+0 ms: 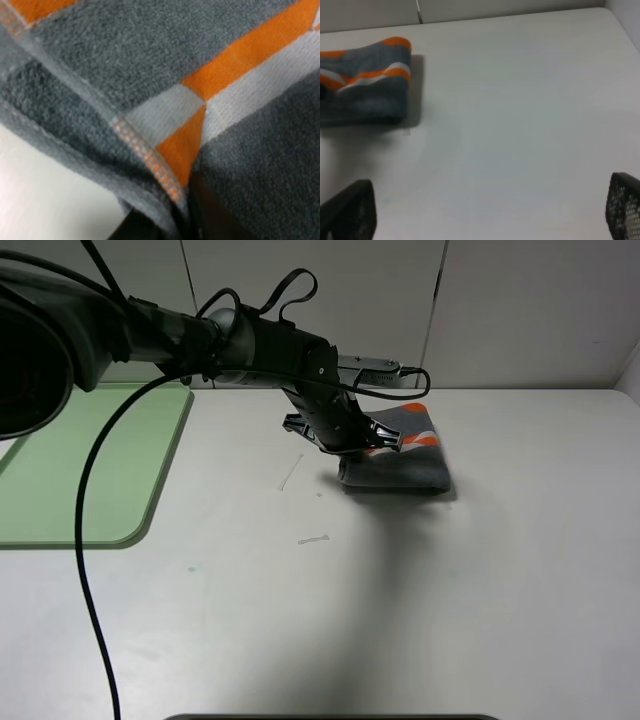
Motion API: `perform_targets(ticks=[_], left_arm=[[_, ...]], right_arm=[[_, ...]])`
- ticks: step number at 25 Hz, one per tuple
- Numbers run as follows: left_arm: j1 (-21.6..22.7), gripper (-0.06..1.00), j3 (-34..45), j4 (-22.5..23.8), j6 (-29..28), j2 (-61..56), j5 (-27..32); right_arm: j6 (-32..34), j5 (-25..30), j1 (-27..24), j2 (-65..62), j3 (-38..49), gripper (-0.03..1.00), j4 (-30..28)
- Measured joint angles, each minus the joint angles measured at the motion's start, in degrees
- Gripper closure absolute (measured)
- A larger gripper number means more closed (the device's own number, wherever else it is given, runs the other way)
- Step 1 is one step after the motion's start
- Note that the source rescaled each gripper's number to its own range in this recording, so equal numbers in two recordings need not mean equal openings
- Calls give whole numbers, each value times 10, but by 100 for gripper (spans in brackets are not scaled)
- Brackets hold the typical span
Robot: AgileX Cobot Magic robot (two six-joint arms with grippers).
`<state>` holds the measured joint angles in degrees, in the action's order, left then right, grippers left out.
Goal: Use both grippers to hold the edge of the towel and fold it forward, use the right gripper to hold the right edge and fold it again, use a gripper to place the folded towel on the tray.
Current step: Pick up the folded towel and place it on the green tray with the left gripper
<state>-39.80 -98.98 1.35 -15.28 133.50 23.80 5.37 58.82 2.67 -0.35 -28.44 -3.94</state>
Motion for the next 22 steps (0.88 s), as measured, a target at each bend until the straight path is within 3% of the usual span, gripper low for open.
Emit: perform_targets(ticks=[13,22], left_arm=[[0,91,0,10,47,-8,198],[0,91,0,9,55,-38,259]], right_arm=[[0,0,0,0,0,-3,0],[0,0,0,0,0,-3,0]])
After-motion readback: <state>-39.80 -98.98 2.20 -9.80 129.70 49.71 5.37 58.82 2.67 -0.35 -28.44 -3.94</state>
